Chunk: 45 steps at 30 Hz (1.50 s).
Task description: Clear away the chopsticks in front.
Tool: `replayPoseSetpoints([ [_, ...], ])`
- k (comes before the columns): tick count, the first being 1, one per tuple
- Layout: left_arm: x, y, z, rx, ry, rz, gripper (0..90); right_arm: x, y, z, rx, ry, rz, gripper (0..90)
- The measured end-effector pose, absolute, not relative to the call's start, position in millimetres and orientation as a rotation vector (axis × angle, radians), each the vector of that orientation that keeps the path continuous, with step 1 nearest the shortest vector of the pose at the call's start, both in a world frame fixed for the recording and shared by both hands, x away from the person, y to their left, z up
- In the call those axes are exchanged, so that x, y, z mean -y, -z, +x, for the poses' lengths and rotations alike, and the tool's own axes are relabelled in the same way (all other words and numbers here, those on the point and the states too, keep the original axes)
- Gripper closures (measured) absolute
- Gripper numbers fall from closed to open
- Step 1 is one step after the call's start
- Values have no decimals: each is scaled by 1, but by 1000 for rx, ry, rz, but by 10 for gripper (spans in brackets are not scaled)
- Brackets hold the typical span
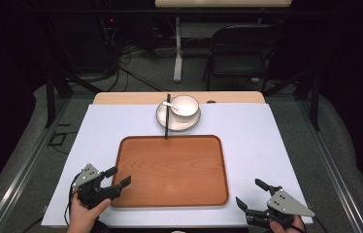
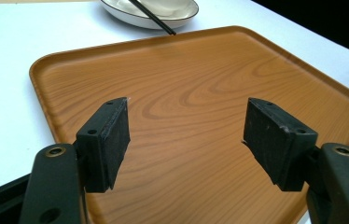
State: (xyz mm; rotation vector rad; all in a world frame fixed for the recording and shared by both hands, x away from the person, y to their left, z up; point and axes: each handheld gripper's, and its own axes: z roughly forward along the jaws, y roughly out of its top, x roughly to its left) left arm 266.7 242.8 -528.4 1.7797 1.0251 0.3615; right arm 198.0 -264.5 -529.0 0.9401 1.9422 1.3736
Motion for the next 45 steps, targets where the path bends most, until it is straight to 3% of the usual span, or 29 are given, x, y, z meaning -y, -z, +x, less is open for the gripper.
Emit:
replayPoseSetpoints([
  [10,-241,529,269,-1065,-358,1781,300,264,529,197,-1951,-1368,942,144],
  [19,-240,527,282,-1129,-267,1773,313,265,529,198,-1953,-1365,945,144],
  [45,-201,468,380,-1249,-296,1805,320,264,529,198,-1955,-1363,952,144],
])
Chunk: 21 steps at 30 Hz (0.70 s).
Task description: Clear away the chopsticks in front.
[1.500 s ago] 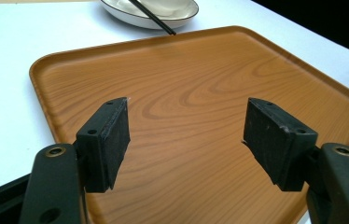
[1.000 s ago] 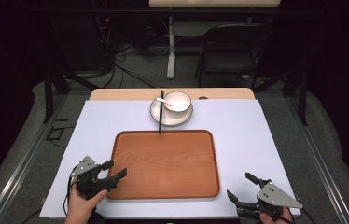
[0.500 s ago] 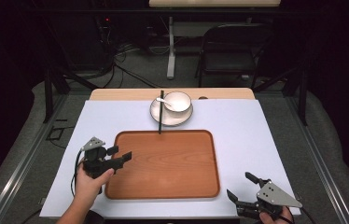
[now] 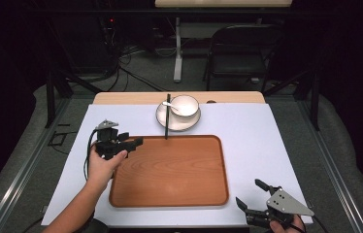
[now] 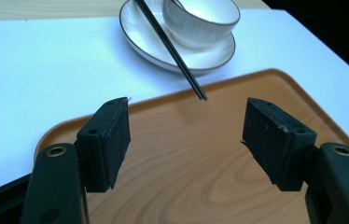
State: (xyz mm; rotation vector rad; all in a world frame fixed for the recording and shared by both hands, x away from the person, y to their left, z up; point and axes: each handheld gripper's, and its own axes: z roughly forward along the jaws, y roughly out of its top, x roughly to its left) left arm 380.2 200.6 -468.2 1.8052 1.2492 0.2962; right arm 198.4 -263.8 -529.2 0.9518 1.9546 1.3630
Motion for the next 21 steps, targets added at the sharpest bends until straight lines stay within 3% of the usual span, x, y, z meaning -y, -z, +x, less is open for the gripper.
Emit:
replayPoseSetpoints([
  [21,-167,438,438,-1307,-215,1781,328,265,529,199,-1952,-1368,957,144],
])
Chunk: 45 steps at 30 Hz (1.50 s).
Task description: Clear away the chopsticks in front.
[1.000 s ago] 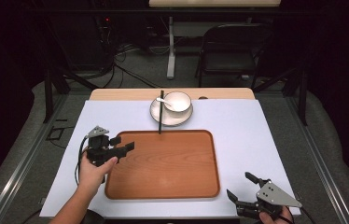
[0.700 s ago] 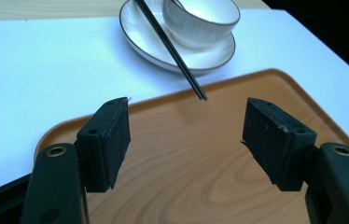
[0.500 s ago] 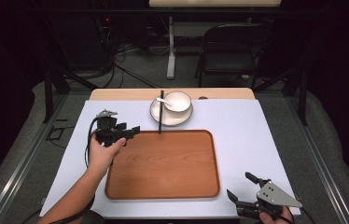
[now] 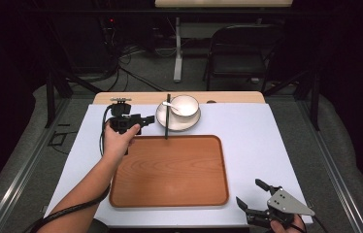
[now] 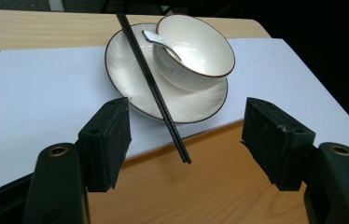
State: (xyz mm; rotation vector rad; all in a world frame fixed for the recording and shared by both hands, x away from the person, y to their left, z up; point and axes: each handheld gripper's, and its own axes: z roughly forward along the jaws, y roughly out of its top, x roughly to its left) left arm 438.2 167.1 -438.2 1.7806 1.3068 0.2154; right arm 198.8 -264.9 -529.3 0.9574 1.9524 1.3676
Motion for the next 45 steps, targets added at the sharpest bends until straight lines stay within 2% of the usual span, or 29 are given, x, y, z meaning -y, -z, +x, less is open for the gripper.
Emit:
replayPoseSetpoints([
  [12,-145,433,462,-1374,-204,1885,351,266,529,199,-1949,-1372,962,144],
  [24,-132,429,488,-1519,-208,1928,471,267,529,199,-1944,-1372,957,144],
  [28,-129,430,494,-1555,-207,1932,468,268,529,199,-1944,-1371,953,144],
  [31,-125,435,499,-1591,-194,1965,440,267,529,199,-1942,-1375,953,144],
  [39,-118,454,505,-1610,-198,2035,465,268,529,199,-1945,-1375,952,144],
  [45,-110,467,506,-1624,-169,2049,541,268,529,199,-1947,-1376,950,144],
])
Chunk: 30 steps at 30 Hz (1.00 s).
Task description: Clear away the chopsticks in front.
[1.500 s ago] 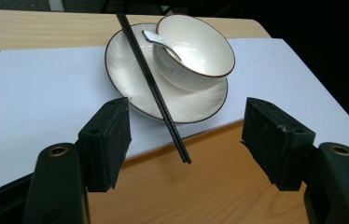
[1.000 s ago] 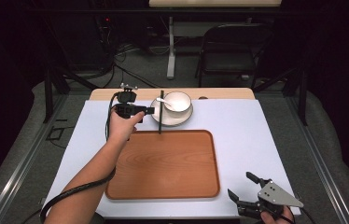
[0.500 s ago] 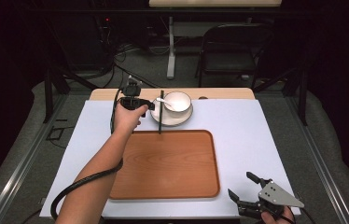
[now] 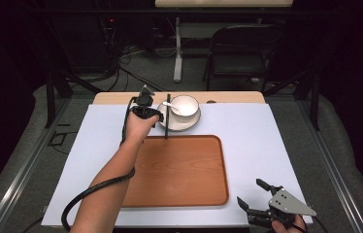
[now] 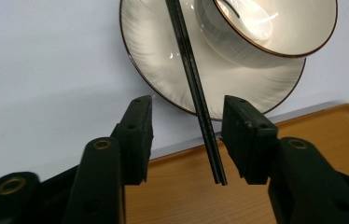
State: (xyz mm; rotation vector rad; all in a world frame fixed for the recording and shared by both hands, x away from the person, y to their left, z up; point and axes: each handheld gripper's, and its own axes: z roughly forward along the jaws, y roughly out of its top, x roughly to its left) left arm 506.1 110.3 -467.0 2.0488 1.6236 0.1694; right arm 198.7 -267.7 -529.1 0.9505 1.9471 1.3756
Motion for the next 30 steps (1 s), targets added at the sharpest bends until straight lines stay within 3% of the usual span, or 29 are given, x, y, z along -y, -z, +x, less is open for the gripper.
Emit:
replayPoseSetpoints([
  [7,-106,480,508,-1671,-63,2037,613,268,529,199,-1948,-1376,947,144],
  [15,-100,489,510,-1685,-45,2068,702,268,529,199,-1947,-1381,946,144],
  [30,-96,499,512,-1722,-7,2058,725,268,529,199,-1946,-1381,947,144],
])
